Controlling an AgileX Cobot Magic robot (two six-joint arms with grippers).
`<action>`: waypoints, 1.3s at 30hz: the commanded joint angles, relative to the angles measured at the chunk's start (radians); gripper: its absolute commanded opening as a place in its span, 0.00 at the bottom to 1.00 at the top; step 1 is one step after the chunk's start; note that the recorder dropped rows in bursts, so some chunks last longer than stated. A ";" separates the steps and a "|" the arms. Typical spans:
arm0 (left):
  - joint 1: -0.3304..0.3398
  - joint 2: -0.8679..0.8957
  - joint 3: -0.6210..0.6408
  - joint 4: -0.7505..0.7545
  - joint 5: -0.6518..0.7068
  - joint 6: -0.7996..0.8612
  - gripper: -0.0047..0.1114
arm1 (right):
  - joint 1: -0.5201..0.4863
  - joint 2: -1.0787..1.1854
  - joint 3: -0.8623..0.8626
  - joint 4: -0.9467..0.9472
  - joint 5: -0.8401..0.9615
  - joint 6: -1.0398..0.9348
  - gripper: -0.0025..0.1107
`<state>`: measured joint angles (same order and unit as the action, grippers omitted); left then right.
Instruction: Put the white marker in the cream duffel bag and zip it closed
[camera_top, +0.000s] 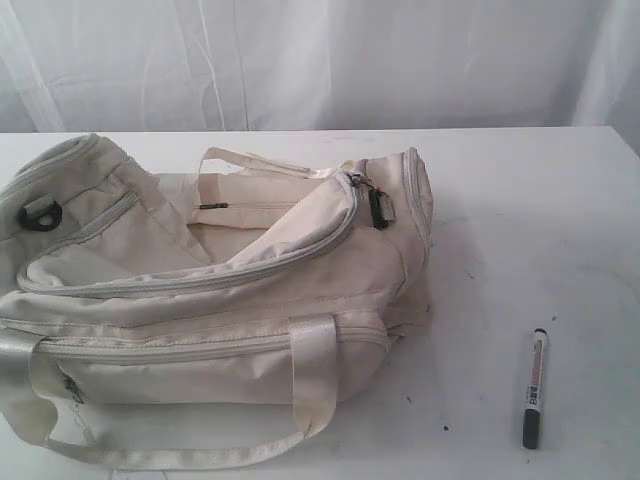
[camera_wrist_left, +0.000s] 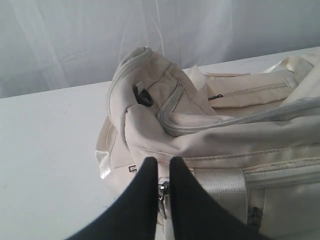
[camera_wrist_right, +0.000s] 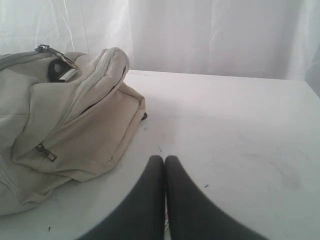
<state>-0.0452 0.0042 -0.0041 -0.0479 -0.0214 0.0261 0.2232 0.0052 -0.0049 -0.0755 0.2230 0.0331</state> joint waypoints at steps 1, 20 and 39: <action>0.003 -0.004 0.004 0.001 0.000 0.000 0.18 | -0.003 -0.005 0.005 0.001 -0.006 -0.010 0.02; 0.003 -0.004 0.004 0.001 0.000 0.000 0.18 | -0.003 -0.005 0.005 0.023 -0.158 0.206 0.02; 0.003 -0.004 0.004 0.001 -0.006 0.000 0.18 | -0.003 -0.005 0.005 0.062 -0.648 0.627 0.02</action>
<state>-0.0452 0.0042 -0.0041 -0.0479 -0.0232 0.0261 0.2232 0.0052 -0.0049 -0.0139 -0.3798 0.6579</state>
